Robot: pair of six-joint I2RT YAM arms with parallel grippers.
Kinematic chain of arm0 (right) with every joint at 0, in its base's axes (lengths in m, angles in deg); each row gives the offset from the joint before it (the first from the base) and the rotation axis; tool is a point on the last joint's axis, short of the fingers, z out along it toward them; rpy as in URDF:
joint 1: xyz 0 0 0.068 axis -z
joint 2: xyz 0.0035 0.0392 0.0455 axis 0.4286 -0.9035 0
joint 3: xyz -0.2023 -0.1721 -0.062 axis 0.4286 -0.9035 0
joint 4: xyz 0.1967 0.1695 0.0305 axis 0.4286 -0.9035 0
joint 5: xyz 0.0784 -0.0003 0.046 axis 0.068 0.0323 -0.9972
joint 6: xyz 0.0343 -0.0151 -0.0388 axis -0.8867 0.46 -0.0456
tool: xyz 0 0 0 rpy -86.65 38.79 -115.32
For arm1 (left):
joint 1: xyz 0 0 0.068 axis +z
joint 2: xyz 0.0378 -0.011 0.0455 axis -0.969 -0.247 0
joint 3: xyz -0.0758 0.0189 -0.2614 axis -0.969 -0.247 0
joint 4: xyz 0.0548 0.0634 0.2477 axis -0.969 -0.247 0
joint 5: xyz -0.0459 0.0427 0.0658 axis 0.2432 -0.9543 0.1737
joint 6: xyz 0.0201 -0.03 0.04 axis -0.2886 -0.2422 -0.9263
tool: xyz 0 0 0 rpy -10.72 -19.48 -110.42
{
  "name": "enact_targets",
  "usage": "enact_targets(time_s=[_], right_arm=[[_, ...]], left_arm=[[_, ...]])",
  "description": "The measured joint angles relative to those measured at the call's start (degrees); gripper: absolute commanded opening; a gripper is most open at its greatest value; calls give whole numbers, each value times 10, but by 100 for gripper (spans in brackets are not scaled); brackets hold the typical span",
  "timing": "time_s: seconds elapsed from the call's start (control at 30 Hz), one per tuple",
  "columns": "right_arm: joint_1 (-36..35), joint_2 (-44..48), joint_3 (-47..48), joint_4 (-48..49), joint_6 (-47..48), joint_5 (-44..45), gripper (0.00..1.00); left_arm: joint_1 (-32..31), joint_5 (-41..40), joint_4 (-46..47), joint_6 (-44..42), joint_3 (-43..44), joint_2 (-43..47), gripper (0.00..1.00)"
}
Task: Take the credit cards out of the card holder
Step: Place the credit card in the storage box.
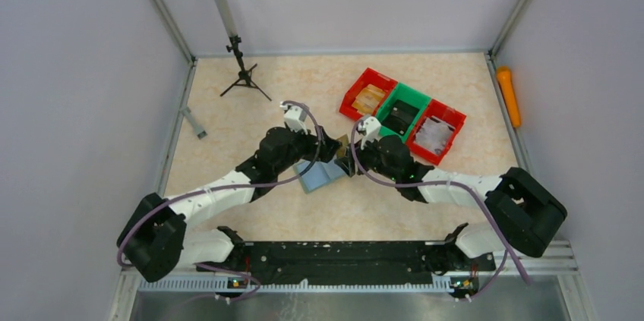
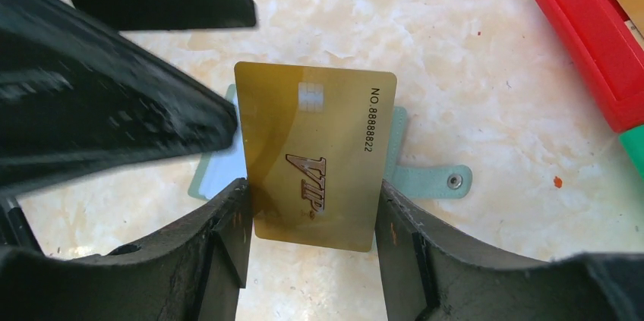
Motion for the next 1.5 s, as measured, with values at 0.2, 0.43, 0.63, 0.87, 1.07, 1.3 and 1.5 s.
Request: enact_targets(time_s=[0.2, 0.43, 0.63, 0.87, 1.07, 1.3, 1.5], right_arm=[[3, -17, 23, -21, 23, 6, 53], [65, -48, 124, -124, 40, -33, 52], [86, -89, 285, -267, 134, -27, 51], [93, -146, 418, -363, 242, -1, 45], [132, -174, 433, -372, 304, -9, 47], [189, -271, 564, -453, 351, -45, 45], [197, -333, 622, -500, 400, -50, 42]], left_arm=[[20, -99, -48, -5, -11, 83, 93], [61, -212, -109, 24, -23, 111, 94], [72, -224, -123, 37, -23, 111, 95], [75, -226, -130, 37, -23, 110, 95], [79, -223, -132, 38, -23, 98, 95], [82, -218, -135, 40, -23, 93, 96], [83, -212, -135, 42, -23, 92, 96]])
